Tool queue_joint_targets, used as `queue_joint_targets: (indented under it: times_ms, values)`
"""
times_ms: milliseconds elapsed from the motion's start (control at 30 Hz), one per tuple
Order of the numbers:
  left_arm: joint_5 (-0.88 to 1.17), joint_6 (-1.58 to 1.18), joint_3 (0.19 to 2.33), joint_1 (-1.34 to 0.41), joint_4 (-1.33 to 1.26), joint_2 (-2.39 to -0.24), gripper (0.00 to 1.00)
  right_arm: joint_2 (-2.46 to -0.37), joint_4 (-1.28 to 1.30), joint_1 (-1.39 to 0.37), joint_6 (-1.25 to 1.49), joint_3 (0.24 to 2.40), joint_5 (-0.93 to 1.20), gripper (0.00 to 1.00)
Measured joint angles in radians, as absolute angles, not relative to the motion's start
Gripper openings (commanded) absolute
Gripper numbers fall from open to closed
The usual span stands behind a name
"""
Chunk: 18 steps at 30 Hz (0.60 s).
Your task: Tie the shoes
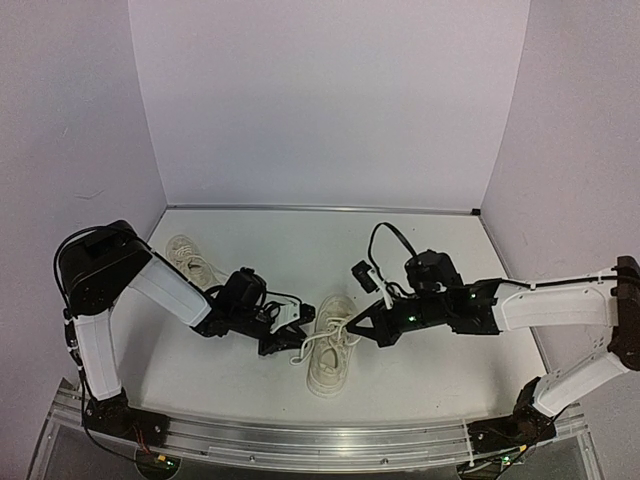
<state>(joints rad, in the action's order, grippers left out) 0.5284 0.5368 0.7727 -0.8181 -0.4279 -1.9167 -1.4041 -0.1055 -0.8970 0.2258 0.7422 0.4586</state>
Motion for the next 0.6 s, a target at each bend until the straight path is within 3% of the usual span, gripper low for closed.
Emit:
queue_joint_targets:
  times_ms: [133, 367, 600]
  values:
    - [0.526, 0.508, 0.769, -0.818, -0.483, -1.919, 0.00, -1.381, -0.106, -0.897, 0.235, 0.728, 0.453, 0.00]
    - [0.449, 0.421, 0.662, -0.818, -0.567, -1.868, 0.00, -1.306, -0.112, -0.897, 0.264, 0.674, 0.421, 0.00]
    - [0.201, 0.237, 0.606, -0.819, -0.555, -1.709, 0.00, -1.176, -0.111, -0.897, 0.341, 0.578, 0.354, 0.00]
